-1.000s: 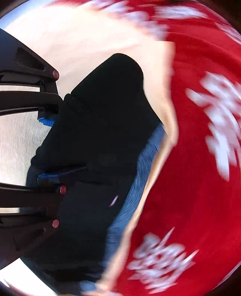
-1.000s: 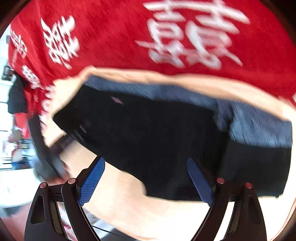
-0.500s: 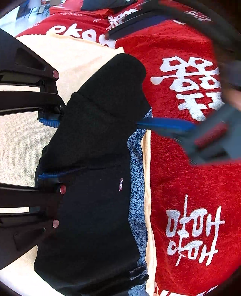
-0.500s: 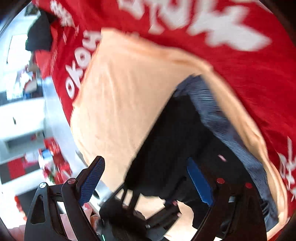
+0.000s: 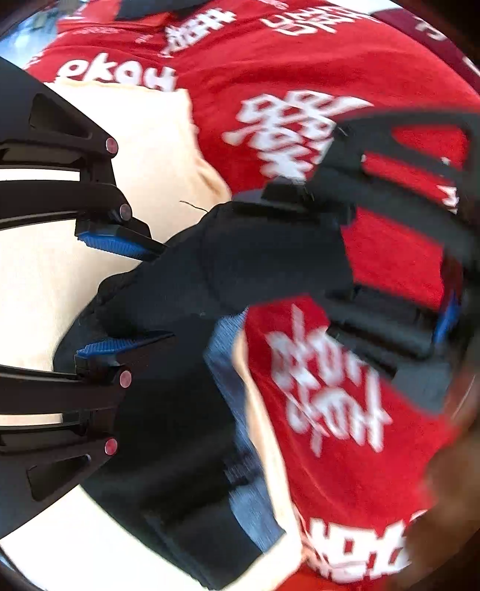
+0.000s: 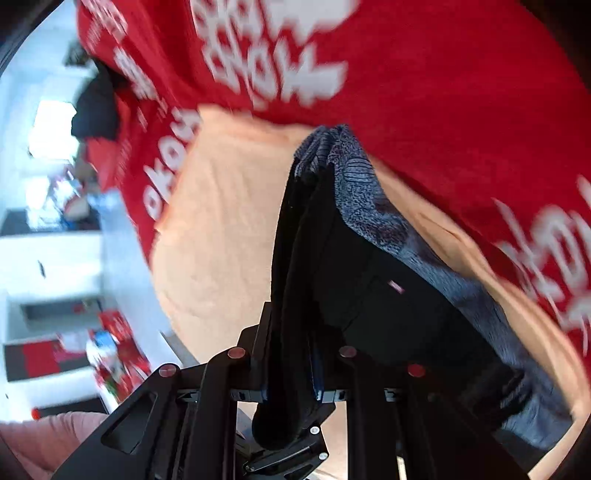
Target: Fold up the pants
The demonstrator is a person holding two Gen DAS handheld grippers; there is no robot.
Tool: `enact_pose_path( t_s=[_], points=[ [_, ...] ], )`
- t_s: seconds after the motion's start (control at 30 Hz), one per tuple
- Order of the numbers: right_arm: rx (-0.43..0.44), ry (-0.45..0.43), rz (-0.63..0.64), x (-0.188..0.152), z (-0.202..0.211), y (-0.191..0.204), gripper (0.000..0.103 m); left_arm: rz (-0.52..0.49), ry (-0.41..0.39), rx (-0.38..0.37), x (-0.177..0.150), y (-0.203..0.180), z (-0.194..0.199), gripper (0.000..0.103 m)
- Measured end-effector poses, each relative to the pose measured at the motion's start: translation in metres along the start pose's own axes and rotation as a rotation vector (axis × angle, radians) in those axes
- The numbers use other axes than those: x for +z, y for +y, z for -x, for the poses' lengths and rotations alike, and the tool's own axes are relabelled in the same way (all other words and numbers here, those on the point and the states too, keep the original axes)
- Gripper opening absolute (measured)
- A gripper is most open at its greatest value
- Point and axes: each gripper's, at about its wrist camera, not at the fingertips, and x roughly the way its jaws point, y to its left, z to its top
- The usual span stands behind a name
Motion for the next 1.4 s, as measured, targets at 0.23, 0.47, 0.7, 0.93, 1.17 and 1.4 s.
enact_pose_path(
  t_s=[0.23, 0.47, 0.7, 0.93, 1.17, 1.4],
  points=[
    [0.13, -0.29, -0.148, -0.112, 0.117, -0.086, 0.018, -0.127, -0.075, -0.132, 0.044, -0.097, 0.054, 0.039],
    [0.142, -0.423, -0.331, -0.217, 0.157, -0.197, 0.018, -0.235, -0.001, -0.251, 0.063, -0.213, 0.04, 0.039],
    [0.187, -0.436, -0.502, -0.28, 0.12, -0.285, 0.018, -0.373, 0.083, -0.233, 0.034, -0.297, 0.003, 0.039],
    [0.291, -0.463, -0.555, -0.306, 0.107, -0.31, 0.018, -0.427, 0.085, -0.191, 0.021, -0.317, 0.002, 0.048],
    [0.148, -0.431, -0.536, -0.299, 0.11, -0.297, 0.022, -0.383, 0.138, -0.233, 0.027, -0.328, 0.005, 0.056],
    [0.071, -0.477, -0.598, -0.303, 0.088, -0.291, 0.034, -0.396, 0.164, -0.345, 0.024, -0.301, 0.018, 0.059]
  ],
)
